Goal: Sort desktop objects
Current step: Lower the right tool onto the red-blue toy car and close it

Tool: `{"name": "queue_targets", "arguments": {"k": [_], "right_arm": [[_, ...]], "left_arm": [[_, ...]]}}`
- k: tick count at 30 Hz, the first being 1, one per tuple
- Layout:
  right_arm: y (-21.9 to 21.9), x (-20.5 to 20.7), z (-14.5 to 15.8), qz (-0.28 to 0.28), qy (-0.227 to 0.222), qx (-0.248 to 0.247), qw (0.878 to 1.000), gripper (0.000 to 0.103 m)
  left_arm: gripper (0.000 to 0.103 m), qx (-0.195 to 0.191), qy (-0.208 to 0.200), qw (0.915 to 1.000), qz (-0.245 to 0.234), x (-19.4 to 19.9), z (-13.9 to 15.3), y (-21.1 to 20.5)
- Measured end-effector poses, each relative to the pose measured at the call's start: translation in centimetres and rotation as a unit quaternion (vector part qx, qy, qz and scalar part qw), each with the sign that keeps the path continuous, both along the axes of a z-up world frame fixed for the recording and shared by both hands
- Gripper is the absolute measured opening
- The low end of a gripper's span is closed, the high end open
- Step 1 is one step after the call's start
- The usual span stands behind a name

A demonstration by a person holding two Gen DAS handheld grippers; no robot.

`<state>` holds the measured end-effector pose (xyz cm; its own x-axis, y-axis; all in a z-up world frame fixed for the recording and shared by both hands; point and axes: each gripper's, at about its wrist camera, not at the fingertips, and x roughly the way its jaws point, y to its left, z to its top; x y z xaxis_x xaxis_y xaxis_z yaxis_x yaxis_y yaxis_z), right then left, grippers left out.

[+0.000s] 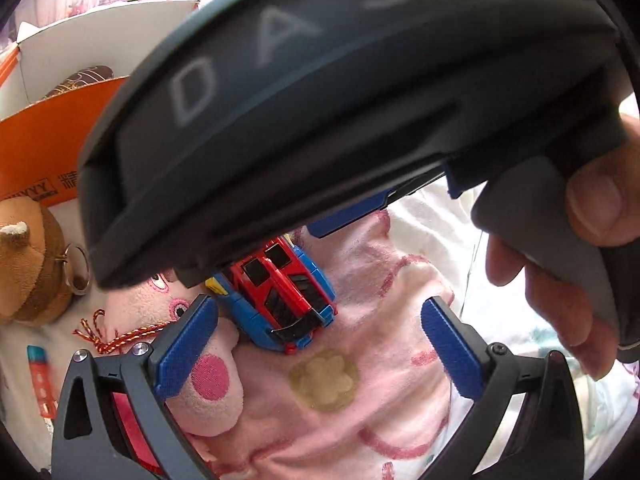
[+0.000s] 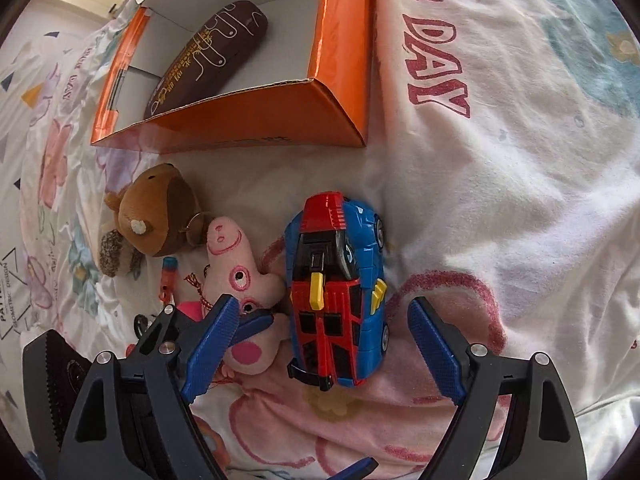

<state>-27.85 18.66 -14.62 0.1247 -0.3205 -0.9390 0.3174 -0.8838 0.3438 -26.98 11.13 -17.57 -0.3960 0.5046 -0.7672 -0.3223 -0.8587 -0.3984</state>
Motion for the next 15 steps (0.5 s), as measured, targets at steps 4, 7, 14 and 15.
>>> {"name": "queue_targets", "arguments": {"k": [4, 7, 14, 15], "right_arm": [[-0.5, -0.3, -1.0, 0.010, -0.010, 0.003, 1.000, 0.086], [-0.7, -0.6, -1.6, 0.015, -0.020, 0.005, 1.000, 0.083], [-0.8, -1.2, -2.8, 0.016, -0.046, -0.008, 0.999, 0.080], [-0.8, -1.2, -3.0, 0.015, -0.049, -0.008, 0.999, 0.080]], "left_arm": [[0.102, -0.011, -0.004, 0.9998, 0.016, 0.2, -0.3, -0.1], [0.102, -0.014, -0.007, 0.9996, 0.022, 0.4, -0.4, 0.0], [0.102, -0.015, -0.007, 0.9996, 0.023, 0.7, -0.5, 0.1], [0.102, -0.015, -0.007, 0.9996, 0.025, 0.8, -0.5, 0.0]]}}
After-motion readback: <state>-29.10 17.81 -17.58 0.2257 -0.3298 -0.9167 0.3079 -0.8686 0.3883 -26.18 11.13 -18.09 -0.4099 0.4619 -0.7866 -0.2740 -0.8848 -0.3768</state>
